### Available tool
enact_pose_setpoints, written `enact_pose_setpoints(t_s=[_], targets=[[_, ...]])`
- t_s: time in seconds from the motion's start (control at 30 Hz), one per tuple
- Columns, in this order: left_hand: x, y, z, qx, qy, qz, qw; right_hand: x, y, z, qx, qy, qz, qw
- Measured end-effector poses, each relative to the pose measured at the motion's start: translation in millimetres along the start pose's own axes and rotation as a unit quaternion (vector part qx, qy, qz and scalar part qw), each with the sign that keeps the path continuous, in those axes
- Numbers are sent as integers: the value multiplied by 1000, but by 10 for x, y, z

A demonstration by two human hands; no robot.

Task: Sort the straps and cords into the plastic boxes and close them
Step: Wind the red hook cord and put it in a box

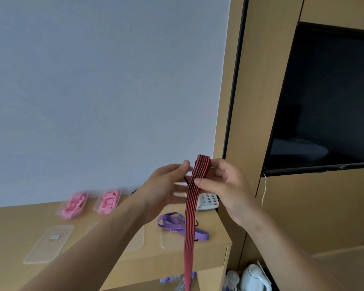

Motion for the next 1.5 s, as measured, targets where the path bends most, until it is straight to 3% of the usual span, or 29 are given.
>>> enact_pose_setpoints(t_s=[0.07, 0.17, 0.37, 0.53, 0.97, 1.03, 1.13, 1.27, 1.37, 1.5], targets=[[-68, -15, 9, -19, 71, -6, 997, -39, 16, -3, 2, 30, 40, 999], [-99, -15, 1, -24, 101, 10, 995, -34, 43, 0, 10, 65, 86, 994], [-26, -15, -15, 5, 54, 38, 998, 32, 8, 71, 21, 158, 162, 974], [27, -17, 1, -9, 27, 59, 998, 14, -57, 141, 59, 273, 255, 926], [25, -28, -7, 18, 9, 76, 997, 73, -89, 271, 47, 306, 329, 892], [35, -51, -2, 27, -7, 78, 997, 78, -67, 278, 71, 281, 297, 910], [83, -88, -5, 64, -48, 49, 996, 160, -17, 225, 98, 134, 146, 975], [155, -94, 4, 108, -112, 9, 988, 224, -7, 153, 13, -57, -53, 997], [184, -103, 23, 117, -145, -27, 982, 158, -18, 148, -37, -67, -100, 992], [214, -134, 63, 88, -188, -97, 973, 118, 1, 109, -29, -58, -61, 996]])
Point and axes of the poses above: each hand's wrist, its own z-axis away from the middle knuckle, its own y-axis out of the back of the hand, x = y × z, the point moved 3 cm from there along -z, towards the middle knuckle, and after that the axes turned 5 degrees about -x, right-handed, at the moved point
